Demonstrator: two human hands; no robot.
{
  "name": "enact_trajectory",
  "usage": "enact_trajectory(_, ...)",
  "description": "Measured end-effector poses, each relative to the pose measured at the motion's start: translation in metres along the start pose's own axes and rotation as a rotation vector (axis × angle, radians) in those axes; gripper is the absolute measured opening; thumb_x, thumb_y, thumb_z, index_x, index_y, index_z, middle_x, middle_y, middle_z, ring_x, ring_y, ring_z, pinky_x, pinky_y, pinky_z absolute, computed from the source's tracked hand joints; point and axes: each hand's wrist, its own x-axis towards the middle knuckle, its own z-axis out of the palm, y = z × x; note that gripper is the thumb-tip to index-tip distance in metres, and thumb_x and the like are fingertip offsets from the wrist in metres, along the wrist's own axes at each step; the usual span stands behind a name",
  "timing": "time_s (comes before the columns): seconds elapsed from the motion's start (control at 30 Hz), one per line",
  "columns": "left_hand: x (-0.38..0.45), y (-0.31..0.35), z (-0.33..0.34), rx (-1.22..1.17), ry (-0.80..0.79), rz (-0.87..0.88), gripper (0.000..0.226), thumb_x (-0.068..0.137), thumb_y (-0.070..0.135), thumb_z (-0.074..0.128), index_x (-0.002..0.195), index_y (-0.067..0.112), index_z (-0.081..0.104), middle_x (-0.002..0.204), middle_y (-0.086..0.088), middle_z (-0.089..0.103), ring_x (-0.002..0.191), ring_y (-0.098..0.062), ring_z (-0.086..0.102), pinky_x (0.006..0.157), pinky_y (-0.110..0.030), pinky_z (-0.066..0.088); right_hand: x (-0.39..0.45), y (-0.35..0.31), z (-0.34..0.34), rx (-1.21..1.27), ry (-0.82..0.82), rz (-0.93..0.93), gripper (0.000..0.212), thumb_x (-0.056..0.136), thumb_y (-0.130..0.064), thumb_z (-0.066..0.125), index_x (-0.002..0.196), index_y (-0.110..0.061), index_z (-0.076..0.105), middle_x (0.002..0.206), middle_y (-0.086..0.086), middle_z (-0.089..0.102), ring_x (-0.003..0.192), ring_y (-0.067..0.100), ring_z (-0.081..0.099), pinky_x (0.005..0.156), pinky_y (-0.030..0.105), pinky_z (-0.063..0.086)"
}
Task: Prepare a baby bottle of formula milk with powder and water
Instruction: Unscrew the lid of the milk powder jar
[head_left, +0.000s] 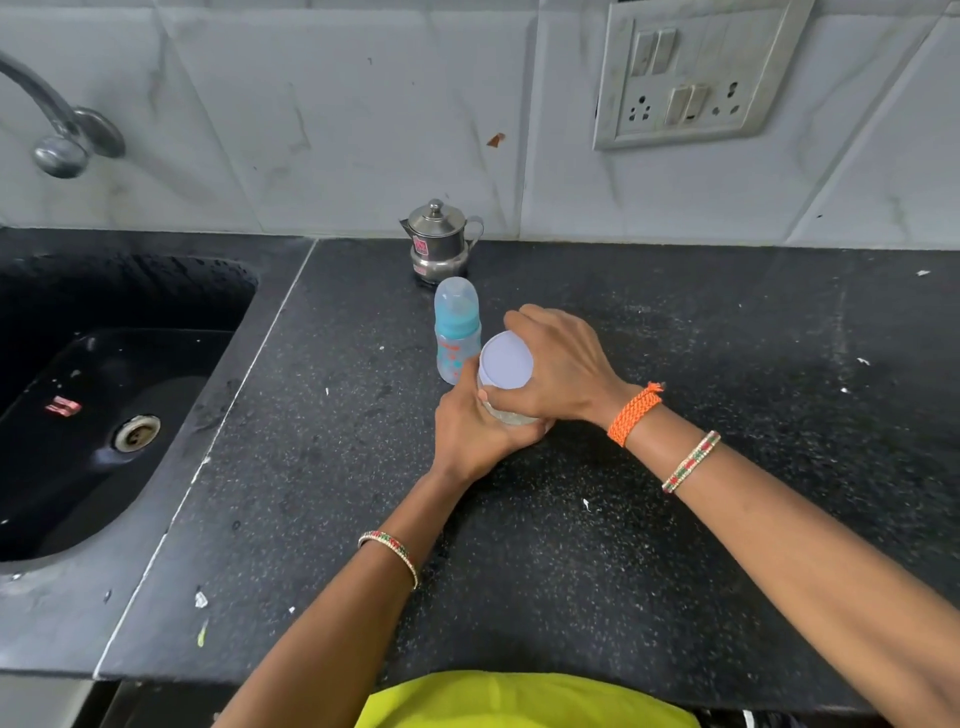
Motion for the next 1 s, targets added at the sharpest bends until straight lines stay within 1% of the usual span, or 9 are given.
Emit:
enact_trajectory(0.13,0.000,0.000,-0.004,0.003,0.001,-0.022,0.087,0.052,0.044,0.085,0.125,0.034,0.039,0.100,0.024,0.054,0.093,0.001,0.054,0.074,-0.010,0.042,0.007,0.004,-0.002,0.024,-0.050,-0.123,0.054,0.061,-0.068,0.059,0.080,-0.020,0.042,0.073,-0.005,0.044,0.060,0.015,0.039,0.052,0.025,0.022)
enact_trajectory(0.23,-0.001,-0.002,-0.008,-0.003,-0.033,-0.039,0.088,0.047,0.050,0.082,0.123,0.034,0.040,0.102,0.021,0.056,0.097,-0.003,0.057,0.082,-0.022,0.049,0.009,0.004,-0.001,0.042,-0.053,-0.189,0.054,0.060,-0.064,0.063,0.079,-0.017,0.046,0.072,-0.005,0.044,0.059,0.016,0.039,0.054,0.025,0.022)
enact_trajectory(0.33,0.005,-0.001,-0.014,0.018,-0.123,-0.051,0.092,0.046,0.052,0.078,0.126,0.034,0.037,0.107,0.018,0.055,0.099,-0.005,0.055,0.086,-0.024,0.047,0.012,0.004,-0.004,0.014,-0.099,-0.201,0.053,0.064,-0.064,0.065,0.082,-0.017,0.046,0.074,-0.005,0.044,0.061,0.016,0.041,0.056,0.026,0.025)
enact_trajectory(0.47,0.003,-0.002,-0.013,-0.086,-0.200,-0.012,0.088,0.057,0.037,0.083,0.128,0.036,0.031,0.118,0.020,0.054,0.108,0.003,0.054,0.091,-0.021,0.046,0.003,-0.003,-0.009,-0.155,-0.105,0.018,0.059,0.072,-0.070,0.055,0.098,-0.018,0.049,0.087,0.001,0.054,0.076,0.027,0.057,0.062,0.030,0.030)
enact_trajectory(0.57,-0.013,0.009,0.011,-0.243,0.006,-0.009,0.074,0.064,0.031,0.083,0.124,0.031,0.040,0.118,0.014,0.058,0.108,0.004,0.057,0.088,-0.020,0.049,-0.001,-0.025,-0.004,-0.202,-0.074,0.299,0.067,0.074,-0.071,0.050,0.109,-0.013,0.050,0.102,0.011,0.059,0.093,0.033,0.060,0.069,0.035,0.035)
enact_trajectory(0.63,-0.019,0.016,0.023,-0.343,0.155,-0.038,0.062,0.068,0.028,0.081,0.121,0.025,0.049,0.114,0.010,0.063,0.104,0.002,0.060,0.085,-0.019,0.049,-0.003,-0.036,0.001,-0.216,-0.080,0.366,0.069,0.075,-0.071,0.049,0.110,-0.012,0.049,0.103,0.013,0.059,0.092,0.032,0.059,0.068,0.033,0.034)
enact_trajectory(0.77,-0.018,0.019,0.019,-0.330,0.226,-0.065,0.059,0.064,0.023,0.082,0.116,0.024,0.053,0.101,0.019,0.061,0.093,0.017,0.056,0.074,-0.003,0.043,-0.010,-0.036,0.000,-0.171,-0.010,0.296,0.063,0.073,-0.070,0.051,0.103,-0.014,0.051,0.096,0.011,0.062,0.086,0.031,0.060,0.064,0.031,0.032)
enact_trajectory(0.9,-0.017,0.017,0.019,-0.324,0.227,-0.063,0.067,0.057,0.031,0.083,0.115,0.033,0.050,0.107,0.015,0.063,0.100,0.007,0.059,0.084,-0.014,0.049,-0.007,-0.031,0.000,-0.163,0.005,0.202,0.057,0.071,-0.070,0.052,0.092,-0.017,0.049,0.082,0.004,0.056,0.071,0.024,0.051,0.062,0.030,0.031)
enact_trajectory(1.0,-0.008,0.008,0.006,-0.245,0.079,-0.043,0.065,0.049,0.031,0.082,0.107,0.035,0.053,0.100,0.016,0.064,0.093,0.011,0.059,0.076,-0.009,0.047,-0.005,-0.016,-0.008,-0.101,-0.086,-0.023,0.050,0.068,-0.066,0.058,0.082,-0.021,0.041,0.072,-0.004,0.046,0.067,0.022,0.049,0.057,0.028,0.028)
